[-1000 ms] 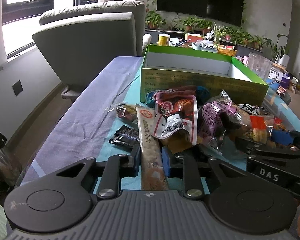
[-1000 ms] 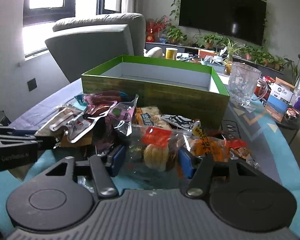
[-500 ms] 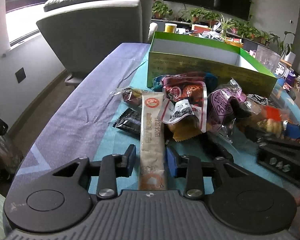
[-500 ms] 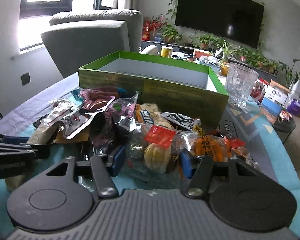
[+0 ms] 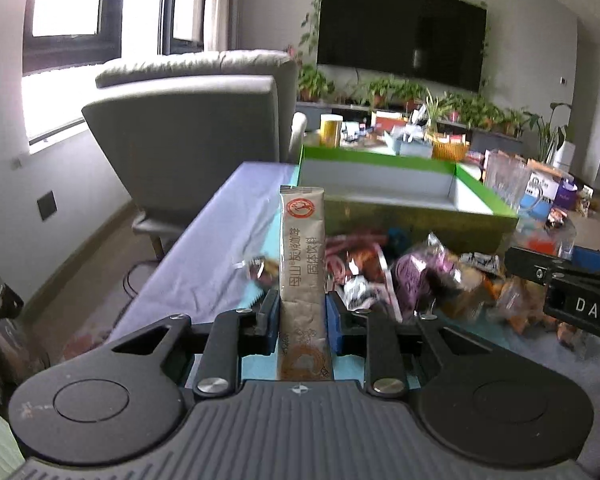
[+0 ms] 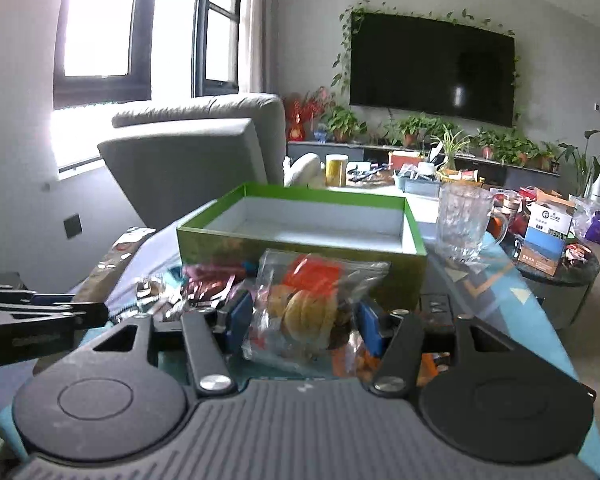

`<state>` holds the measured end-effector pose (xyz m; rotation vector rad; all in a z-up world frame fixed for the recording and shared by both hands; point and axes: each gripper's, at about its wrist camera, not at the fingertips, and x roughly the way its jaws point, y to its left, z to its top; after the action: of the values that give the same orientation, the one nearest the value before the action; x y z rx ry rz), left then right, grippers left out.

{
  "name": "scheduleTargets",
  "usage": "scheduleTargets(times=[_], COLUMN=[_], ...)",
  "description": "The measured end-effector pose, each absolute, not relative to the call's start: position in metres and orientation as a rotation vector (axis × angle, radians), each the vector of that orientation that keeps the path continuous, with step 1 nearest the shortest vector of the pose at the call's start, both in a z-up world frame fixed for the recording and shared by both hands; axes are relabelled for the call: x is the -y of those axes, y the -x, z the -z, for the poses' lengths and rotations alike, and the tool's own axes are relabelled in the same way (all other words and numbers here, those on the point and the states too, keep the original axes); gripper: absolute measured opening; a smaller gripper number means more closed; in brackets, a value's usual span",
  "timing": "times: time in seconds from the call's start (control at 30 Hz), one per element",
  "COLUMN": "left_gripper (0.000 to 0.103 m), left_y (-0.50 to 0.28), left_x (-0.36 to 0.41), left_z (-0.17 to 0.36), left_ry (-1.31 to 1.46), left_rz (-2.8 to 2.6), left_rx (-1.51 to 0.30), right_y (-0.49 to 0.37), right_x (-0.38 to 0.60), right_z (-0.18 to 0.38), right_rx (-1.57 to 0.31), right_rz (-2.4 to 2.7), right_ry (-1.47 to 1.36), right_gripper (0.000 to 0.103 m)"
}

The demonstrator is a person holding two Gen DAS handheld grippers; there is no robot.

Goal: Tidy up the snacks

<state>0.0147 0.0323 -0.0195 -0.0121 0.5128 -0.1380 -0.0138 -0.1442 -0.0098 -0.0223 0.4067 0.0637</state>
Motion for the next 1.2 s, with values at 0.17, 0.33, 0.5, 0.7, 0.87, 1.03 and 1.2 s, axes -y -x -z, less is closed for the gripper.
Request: scheduleTargets(times=[0.17,0.33,0.5,0.7,0.87,1.03,1.2], left_gripper=[0.022,0.022,0.022,0.022,0.022,0.022,0.022], left_y=[-0.026,-0.033,-0.04,-0.035,-0.031,-0.028,-0.027], left_x=[-0.026,-0.022,-0.024,-0.029,-0.033,-0.036,-0.039], left_z=[0.011,0.012,0.014,0.012,0.012,0.012,0.013], left_ry=[0.003,0.001,0.01,0.017,0.03,0.039,0.051], left_rz=[0.148,0.157,0.146,0.141,0.133,0.13,0.125], left_rx=[-0.486,-0.488,-0.495,-0.482,-0.479,-0.471,-0.467], right_y=[0.008,0.003,0.019,0.023,0.014,0.011,0.008], right_x=[0.15,0.161,0.166,0.145,0.136,0.117,0.13], right_z=[0.004,0.013,0.029,0.049,0.055,0.066,0.065], right_rx=[-0.375,-0.427,-0.498,-0.608,-0.64,-0.633,-0.644], right_rz=[-0.057,-0.042,-0.132,-0.27,-0.295,-0.291,-0.282], right_ry=[0.014,0.0,-0.006,0.03,0.079,0.225,0.16], right_gripper=[0.047,0.047,0.047,0.047,0.047,0.048,0.047])
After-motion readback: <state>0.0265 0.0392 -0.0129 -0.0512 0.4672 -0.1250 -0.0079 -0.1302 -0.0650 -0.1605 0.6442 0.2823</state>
